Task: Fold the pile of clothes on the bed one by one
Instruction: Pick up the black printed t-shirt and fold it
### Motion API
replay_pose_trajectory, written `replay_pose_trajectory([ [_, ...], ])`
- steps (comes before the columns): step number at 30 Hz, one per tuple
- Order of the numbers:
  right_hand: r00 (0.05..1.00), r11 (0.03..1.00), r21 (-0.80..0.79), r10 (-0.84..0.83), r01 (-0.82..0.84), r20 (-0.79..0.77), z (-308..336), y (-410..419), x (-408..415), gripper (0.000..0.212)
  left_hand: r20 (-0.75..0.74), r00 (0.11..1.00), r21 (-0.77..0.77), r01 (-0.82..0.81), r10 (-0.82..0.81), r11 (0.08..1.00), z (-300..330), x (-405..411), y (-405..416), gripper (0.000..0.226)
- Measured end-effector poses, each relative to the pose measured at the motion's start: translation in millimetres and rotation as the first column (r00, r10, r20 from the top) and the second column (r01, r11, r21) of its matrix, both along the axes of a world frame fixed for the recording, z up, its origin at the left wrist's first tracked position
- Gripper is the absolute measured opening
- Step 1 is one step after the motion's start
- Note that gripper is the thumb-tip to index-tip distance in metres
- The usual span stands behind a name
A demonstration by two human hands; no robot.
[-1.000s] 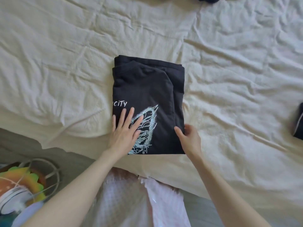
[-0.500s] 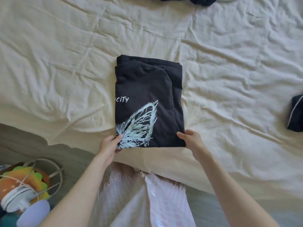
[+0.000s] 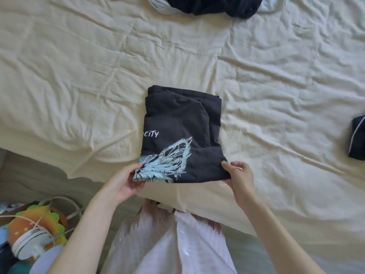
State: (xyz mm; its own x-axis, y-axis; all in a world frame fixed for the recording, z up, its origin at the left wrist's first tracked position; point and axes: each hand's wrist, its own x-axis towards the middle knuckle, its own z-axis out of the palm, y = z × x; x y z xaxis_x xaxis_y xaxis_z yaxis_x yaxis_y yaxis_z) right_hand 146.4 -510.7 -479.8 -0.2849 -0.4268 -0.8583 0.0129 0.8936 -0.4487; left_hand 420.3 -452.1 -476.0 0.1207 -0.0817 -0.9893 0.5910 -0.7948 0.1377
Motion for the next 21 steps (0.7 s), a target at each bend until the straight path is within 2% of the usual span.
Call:
replay_pose_trajectory([
  [2, 0.994, 0.996, -0.038, -0.075, 0.078, 0.076, 9.8, -16.6, 3.9, 0.018, -0.022, 0.996, -0.024, -0.087, 0.087, 0.996, 8.5, 4.2, -19.3, 0.010],
  [7, 0.972, 0.985, -0.095, -0.120, 0.142, 0.201, 20.5, -73.9, 15.7, 0.009, -0.045, 0.979, -0.066, -0.203, 0.201, 0.977, 16.2, 14.5, -83.3, 0.023],
  [11, 0.916, 0.953, -0.024, -0.282, 0.301, 0.285, 6.2, -130.1, 31.7, 0.013, -0.017, 0.973, -0.106, -0.232, 0.232, 0.967, 0.5, 20.4, -137.0, 0.023],
  [13, 0.911, 0.948, -0.043, -0.289, 0.315, 0.294, -3.8, -150.3, 44.0, 0.019, 0.048, 0.986, -0.163, -0.151, 0.161, 0.975, -12.0, 17.1, -154.9, 0.029],
  [14, 0.944, 0.964, -0.087, -0.222, 0.250, 0.244, -10.1, -156.4, 50.4, 0.021, 0.148, 0.987, -0.178, -0.028, 0.055, 0.984, -19.2, 12.7, -160.0, 0.032],
  [15, 0.984, 0.981, -0.147, -0.106, 0.126, 0.142, -16.1, -159.3, 56.9, 0.022, 0.304, 0.947, -0.171, 0.156, -0.099, 0.973, -25.3, 5.5, -162.3, 0.031],
  [16, 0.999, 0.977, -0.208, 0.047, -0.046, 0.000, -21.9, -158.6, 62.7, 0.024, 0.485, 0.835, -0.139, 0.367, -0.260, 0.920, -31.0, -2.4, -160.8, 0.026],
  [17, 0.966, 0.932, -0.271, 0.202, -0.241, -0.163, -25.3, -154.1, 67.0, 0.026, 0.649, 0.656, -0.090, 0.568, -0.384, 0.818, -34.6, -9.9, -156.3, 0.022],
  [18, 0.889, 0.839, -0.330, 0.335, -0.432, -0.313, -29.6, -148.3, 70.4, 0.029, 0.772, 0.444, -0.026, 0.737, -0.454, 0.676, -39.8, -15.8, -151.9, 0.022],
  [20, 0.667, 0.543, -0.404, 0.482, -0.736, -0.568, -38.1, -129.9, 74.5, 0.033, 0.899, 0.044, 0.131, 0.923, -0.437, 0.362, -50.2, -24.7, -141.9, 0.032],
  [21, 0.537, 0.386, -0.380, 0.507, -0.841, -0.674, -44.9, -121.8, 76.8, 0.035, 0.904, -0.095, 0.207, 0.950, -0.416, 0.233, -56.4, -27.3, -139.9, 0.039],
])
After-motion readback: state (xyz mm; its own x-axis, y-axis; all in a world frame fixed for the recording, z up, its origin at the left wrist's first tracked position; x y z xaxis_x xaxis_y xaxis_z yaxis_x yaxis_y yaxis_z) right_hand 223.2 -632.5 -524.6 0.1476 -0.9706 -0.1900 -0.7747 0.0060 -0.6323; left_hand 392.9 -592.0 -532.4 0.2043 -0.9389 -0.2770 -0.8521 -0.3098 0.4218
